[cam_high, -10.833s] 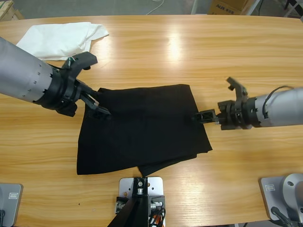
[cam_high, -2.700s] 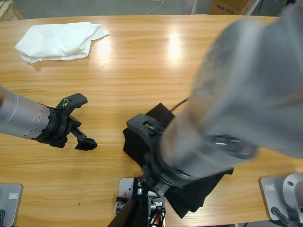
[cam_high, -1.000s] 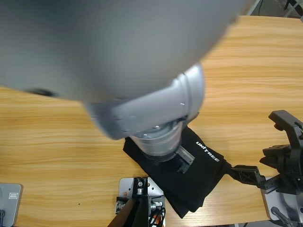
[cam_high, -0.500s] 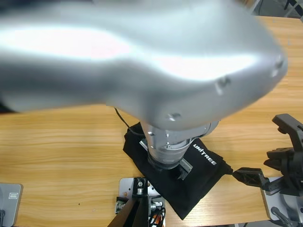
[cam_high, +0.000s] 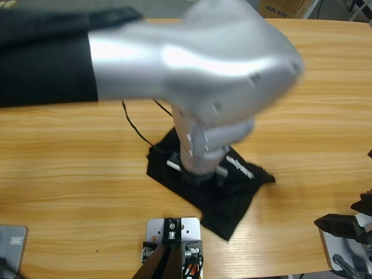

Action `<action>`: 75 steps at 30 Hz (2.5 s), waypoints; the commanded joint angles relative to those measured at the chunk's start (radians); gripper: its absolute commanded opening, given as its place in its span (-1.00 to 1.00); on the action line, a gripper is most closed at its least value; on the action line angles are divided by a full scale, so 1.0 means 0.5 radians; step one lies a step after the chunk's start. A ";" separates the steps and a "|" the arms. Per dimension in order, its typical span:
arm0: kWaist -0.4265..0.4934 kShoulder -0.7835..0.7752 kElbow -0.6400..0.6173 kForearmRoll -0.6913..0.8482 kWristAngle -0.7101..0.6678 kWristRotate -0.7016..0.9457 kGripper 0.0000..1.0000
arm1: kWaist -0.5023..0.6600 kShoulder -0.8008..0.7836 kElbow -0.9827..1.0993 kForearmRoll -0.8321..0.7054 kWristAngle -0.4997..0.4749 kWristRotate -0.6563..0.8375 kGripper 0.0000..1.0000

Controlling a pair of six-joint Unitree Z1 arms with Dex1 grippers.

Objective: Fold clothes

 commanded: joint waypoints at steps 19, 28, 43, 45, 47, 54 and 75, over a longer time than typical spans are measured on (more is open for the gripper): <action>0.652 -0.472 0.706 -0.465 0.198 -0.347 0.98 | 0.017 0.029 -0.028 -0.088 -0.024 -0.160 0.85; 0.602 -0.906 0.741 -0.391 0.194 -0.263 0.24 | -0.281 0.291 -0.164 -0.704 0.200 -0.636 -1.00; 0.849 -1.135 1.806 -1.374 -0.139 0.234 -1.00 | -1.216 1.370 -0.345 -1.935 1.255 -0.998 -1.00; 0.899 -1.144 1.917 -1.516 -0.223 0.231 -1.00 | -1.216 1.477 -0.382 -1.971 1.270 -0.996 -1.00; 0.927 -1.155 1.973 -1.601 -0.257 0.248 -1.00 | -1.216 1.538 -0.389 -2.011 1.284 -0.995 -1.00; 1.068 -1.160 1.939 -1.809 -0.487 0.295 -1.00 | -1.216 1.696 -0.401 -2.084 1.338 -0.995 -1.00; 1.097 -0.972 2.394 -2.341 -0.612 0.240 -1.00 | -1.379 2.076 -0.544 -2.178 1.319 -0.998 -1.00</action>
